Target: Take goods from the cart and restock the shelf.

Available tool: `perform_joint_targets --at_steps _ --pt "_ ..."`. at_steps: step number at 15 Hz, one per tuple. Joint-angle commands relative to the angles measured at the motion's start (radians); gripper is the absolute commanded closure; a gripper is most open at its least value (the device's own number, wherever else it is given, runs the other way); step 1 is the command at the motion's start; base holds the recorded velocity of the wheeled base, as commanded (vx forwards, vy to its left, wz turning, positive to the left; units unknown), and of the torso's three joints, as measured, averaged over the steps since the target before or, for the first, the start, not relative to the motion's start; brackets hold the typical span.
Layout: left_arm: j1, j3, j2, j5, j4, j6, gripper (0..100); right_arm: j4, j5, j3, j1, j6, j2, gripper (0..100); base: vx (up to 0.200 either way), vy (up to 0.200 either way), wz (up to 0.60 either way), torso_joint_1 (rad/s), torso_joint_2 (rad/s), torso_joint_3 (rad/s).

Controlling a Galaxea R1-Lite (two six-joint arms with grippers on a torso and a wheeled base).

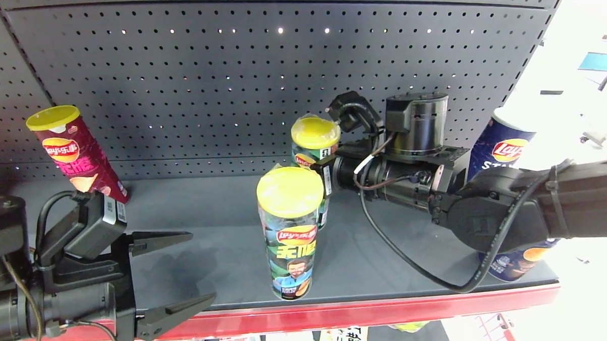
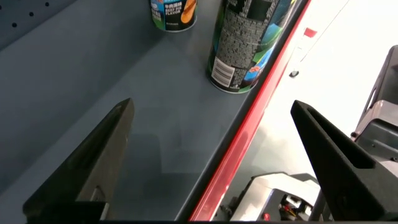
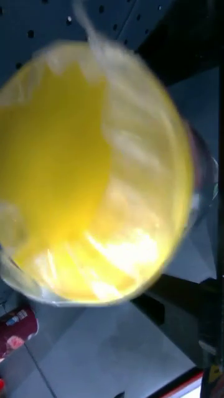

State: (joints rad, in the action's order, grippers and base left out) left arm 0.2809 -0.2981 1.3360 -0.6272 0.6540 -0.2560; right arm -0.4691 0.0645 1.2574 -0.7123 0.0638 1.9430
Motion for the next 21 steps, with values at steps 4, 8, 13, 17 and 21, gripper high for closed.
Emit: perform_joint_targets --at_steps 4,8,13,17,21 --pt "0.000 0.008 0.000 0.000 0.001 0.000 0 0.003 -0.032 -0.012 -0.015 -0.015 -0.041 0 0.000 0.000 0.00 0.000 0.00 0.000" --pt "0.000 0.011 0.008 0.000 0.001 0.001 0 0.007 -0.049 -0.119 -0.009 -0.015 -0.139 0 0.000 0.000 0.00 0.000 0.00 0.000" --pt "0.000 0.011 0.014 -0.002 0.001 0.001 0 0.014 -0.078 -0.253 -0.006 -0.015 -0.271 0 0.000 0.000 0.00 0.000 0.00 0.000" --pt "0.000 0.010 0.028 0.001 0.001 0.000 0 0.015 -0.101 -0.346 0.001 -0.015 -0.354 0 0.000 0.000 0.00 0.000 0.00 0.000" --pt "0.000 0.010 0.048 0.021 0.001 0.000 0 0.015 -0.123 -0.451 -0.004 -0.013 -0.457 0 0.000 0.000 0.00 0.000 0.00 0.000"
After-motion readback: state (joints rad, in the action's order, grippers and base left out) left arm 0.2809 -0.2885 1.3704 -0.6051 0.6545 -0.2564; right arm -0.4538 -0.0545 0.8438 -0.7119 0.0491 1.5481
